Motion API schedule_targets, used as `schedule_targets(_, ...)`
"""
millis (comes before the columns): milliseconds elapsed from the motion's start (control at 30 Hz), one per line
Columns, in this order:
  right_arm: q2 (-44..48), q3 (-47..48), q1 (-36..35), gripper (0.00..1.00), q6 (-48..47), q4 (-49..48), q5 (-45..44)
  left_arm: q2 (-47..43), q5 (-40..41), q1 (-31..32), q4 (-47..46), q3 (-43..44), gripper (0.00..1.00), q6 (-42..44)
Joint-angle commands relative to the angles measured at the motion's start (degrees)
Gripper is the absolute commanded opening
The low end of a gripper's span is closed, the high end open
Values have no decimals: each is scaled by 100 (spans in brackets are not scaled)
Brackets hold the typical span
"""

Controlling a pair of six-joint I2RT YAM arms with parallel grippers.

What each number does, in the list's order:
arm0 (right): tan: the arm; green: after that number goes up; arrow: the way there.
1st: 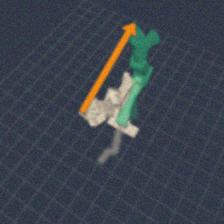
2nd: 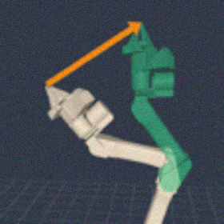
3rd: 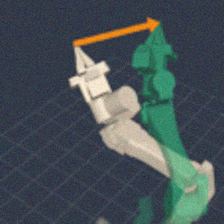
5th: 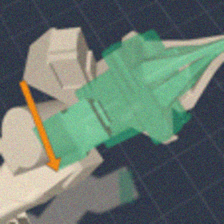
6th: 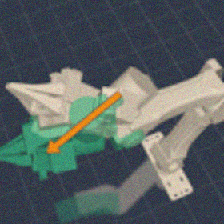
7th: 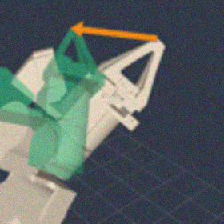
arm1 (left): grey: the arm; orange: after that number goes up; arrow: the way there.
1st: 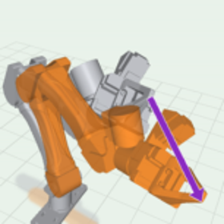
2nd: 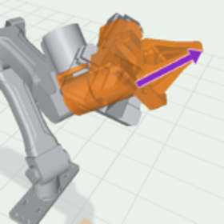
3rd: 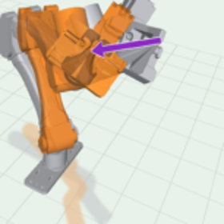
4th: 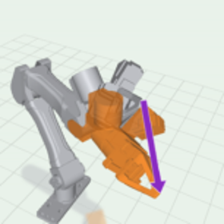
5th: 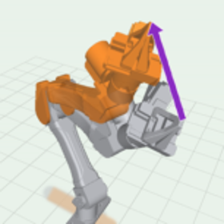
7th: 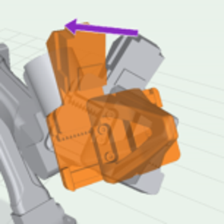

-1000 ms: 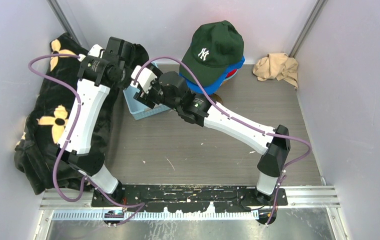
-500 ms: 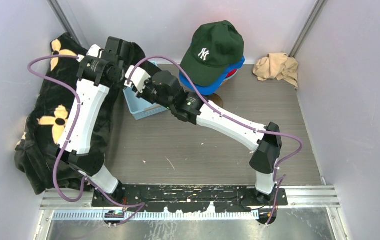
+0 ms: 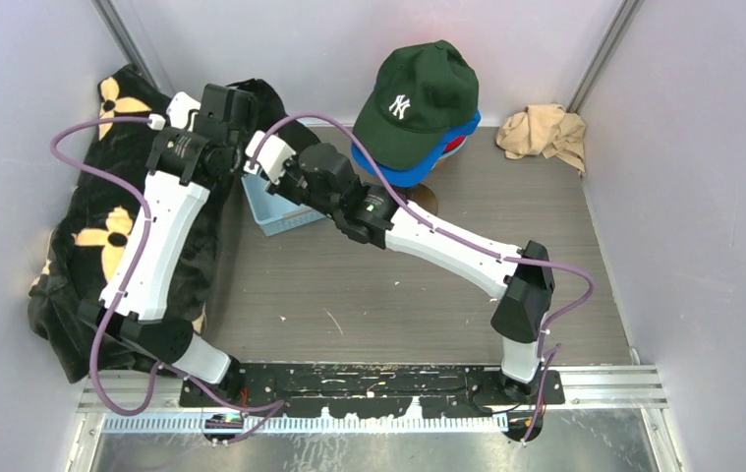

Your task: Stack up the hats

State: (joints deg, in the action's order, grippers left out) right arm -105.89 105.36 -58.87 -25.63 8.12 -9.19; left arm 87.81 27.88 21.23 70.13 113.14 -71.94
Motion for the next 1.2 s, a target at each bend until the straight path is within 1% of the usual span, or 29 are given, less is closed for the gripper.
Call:
schedule_targets(0,574,-220,35,1,-41,-608,-241,-568,353,-113,-1153,-168,10,257)
schedule_targets(200,879,-584,68,1,9,-832,-274,-608,348,-210,-1635,-176,22,479)
schedule_targets(267,946,-664,89,1,22,-871,-276,-632,182,-261,-1861,-246,24,532)
schedule_targets(333,985,-732,132,1,38,-922,-275,-690,-48,-292,-2203,-396,31,611)
schedule_targets(400,984,-760,202,1,69,-950,-273,-810,-311,-307,-2625,-588,32,641)
schedule_targets(433,982,-774,248,1,86,-979,-276,-869,-397,-307,-2759,-672,35,638)
schedule_targets(500,990,-817,307,1,133,-1034,-237,-924,-488,-301,-2829,-703,36,643)
schedule_targets(633,981,-849,430,1,351,-1148,-4,-1035,-370,-302,-2664,-622,36,679)
schedule_targets(800,787,-558,511,1,471,-1182,111,-1292,247,-303,-2403,-522,36,880)
schedule_targets(900,656,-289,583,1,675,-1237,239,-1456,589,-306,-2399,-533,36,1042)
schedule_targets(967,554,-1,638,1,888,-1247,424,-1733,688,-306,-2451,-591,36,1120)
schedule_targets(1100,395,627,735,1,1395,-1419,740,-2105,771,-303,-2607,-857,36,1185)
schedule_targets(1167,312,928,845,1,1850,-1552,868,-2283,727,-302,-2700,-1040,36,1194)
